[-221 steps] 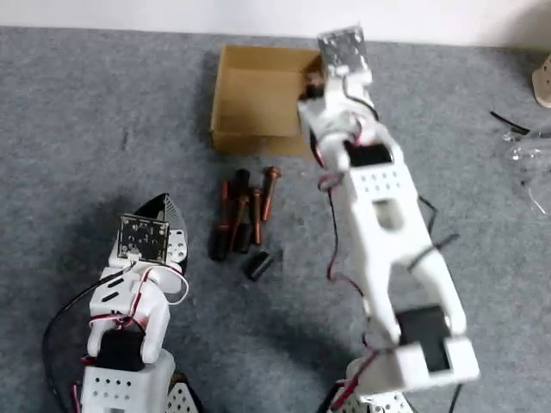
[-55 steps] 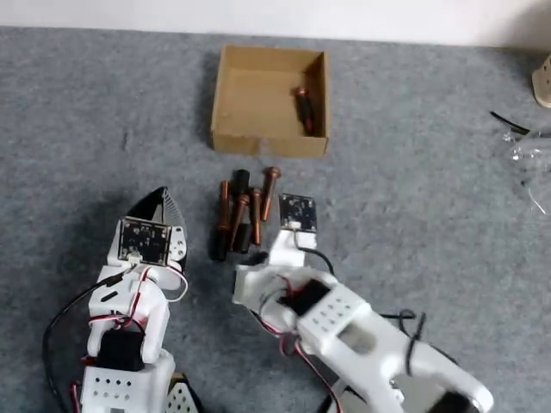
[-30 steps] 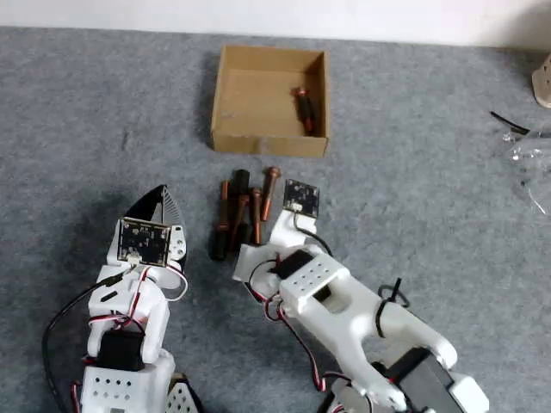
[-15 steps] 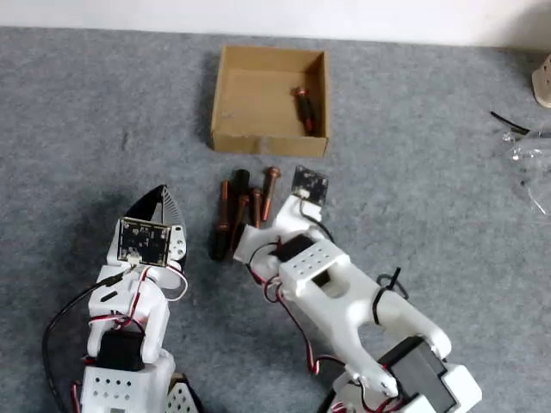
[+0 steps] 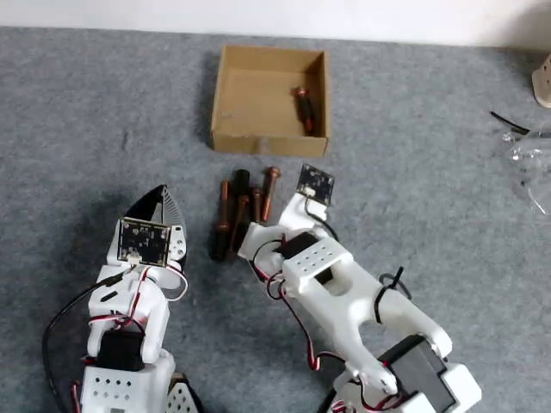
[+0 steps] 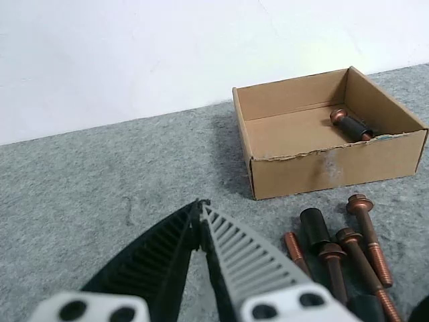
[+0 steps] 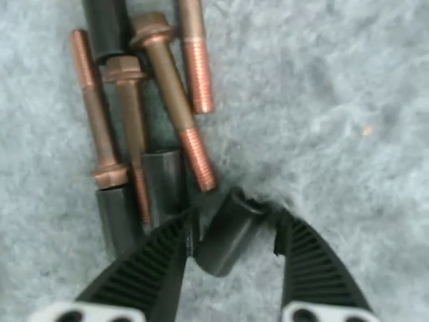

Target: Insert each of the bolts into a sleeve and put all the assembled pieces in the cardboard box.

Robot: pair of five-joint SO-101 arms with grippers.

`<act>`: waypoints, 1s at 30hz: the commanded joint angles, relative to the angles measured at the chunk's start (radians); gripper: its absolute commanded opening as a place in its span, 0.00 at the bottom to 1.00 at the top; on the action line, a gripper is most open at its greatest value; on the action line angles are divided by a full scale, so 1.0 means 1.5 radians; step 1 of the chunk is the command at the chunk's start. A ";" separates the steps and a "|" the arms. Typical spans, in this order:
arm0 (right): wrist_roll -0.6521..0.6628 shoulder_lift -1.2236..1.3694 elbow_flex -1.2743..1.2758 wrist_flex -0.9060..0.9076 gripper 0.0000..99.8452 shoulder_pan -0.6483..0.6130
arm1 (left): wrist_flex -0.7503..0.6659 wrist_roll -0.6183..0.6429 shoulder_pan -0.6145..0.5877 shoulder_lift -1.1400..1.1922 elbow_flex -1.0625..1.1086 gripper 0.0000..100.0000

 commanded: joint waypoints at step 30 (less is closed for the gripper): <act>-0.002 0.043 -0.037 -0.011 0.13 -0.022 | -0.011 -0.004 -0.004 -0.003 0.013 0.01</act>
